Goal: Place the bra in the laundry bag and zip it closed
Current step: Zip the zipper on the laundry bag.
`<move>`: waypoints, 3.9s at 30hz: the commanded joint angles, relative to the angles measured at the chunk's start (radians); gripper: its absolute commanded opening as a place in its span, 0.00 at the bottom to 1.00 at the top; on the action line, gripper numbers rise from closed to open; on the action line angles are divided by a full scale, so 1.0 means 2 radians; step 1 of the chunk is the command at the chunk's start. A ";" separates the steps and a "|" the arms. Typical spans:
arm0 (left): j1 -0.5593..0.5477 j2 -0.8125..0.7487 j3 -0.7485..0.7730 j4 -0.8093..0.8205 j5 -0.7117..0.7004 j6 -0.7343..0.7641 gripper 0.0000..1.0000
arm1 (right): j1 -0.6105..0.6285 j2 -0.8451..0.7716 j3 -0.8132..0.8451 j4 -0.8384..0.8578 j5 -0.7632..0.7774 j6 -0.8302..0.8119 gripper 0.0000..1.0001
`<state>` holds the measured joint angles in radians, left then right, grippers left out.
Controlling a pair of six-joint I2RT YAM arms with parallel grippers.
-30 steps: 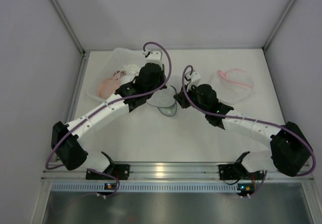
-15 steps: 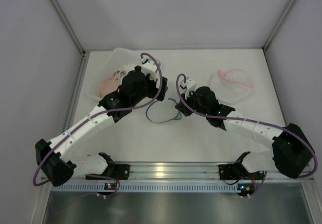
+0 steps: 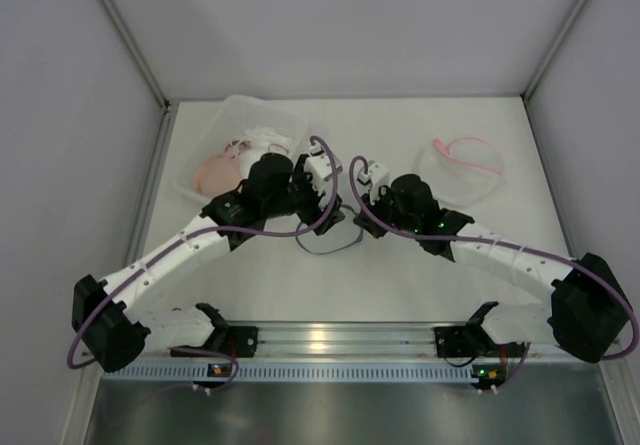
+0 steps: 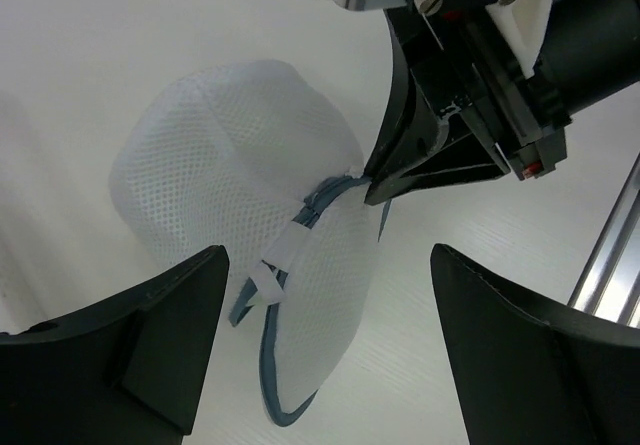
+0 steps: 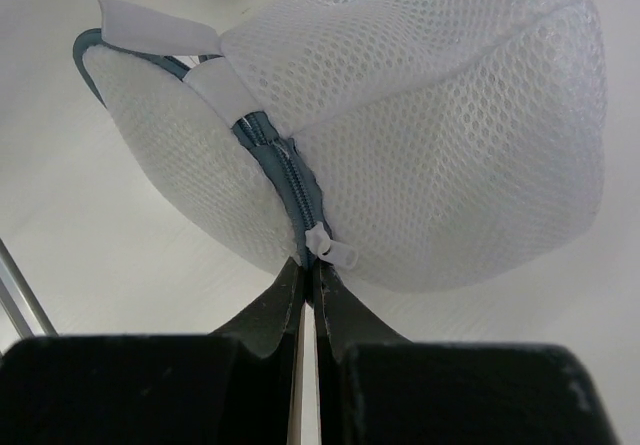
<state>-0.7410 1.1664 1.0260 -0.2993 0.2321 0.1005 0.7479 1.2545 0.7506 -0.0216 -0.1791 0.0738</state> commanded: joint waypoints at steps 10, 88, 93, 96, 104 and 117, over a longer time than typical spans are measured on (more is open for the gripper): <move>0.000 0.080 0.024 -0.010 0.085 0.029 0.84 | -0.006 -0.063 -0.029 -0.031 -0.024 -0.049 0.00; -0.041 0.054 -0.109 0.255 -0.099 -0.129 0.00 | -0.136 -0.006 -0.114 0.321 -0.144 0.540 0.42; -0.041 0.054 -0.108 0.255 -0.111 -0.136 0.00 | -0.136 -0.024 -0.111 0.249 -0.118 0.515 0.38; -0.041 0.053 -0.110 0.255 -0.133 -0.136 0.00 | -0.137 -0.027 -0.105 0.231 -0.120 0.507 0.37; -0.042 0.053 -0.111 0.262 -0.095 -0.135 0.00 | -0.135 -0.011 -0.111 0.274 -0.118 0.505 0.37; -0.044 0.053 -0.113 0.262 -0.088 -0.133 0.00 | -0.134 0.011 -0.110 0.317 -0.112 0.543 0.45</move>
<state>-0.8223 1.2835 0.7925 0.1352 0.0414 -0.1638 0.4755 1.2495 0.5049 0.5381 -0.3981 1.1393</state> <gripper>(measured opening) 0.113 0.446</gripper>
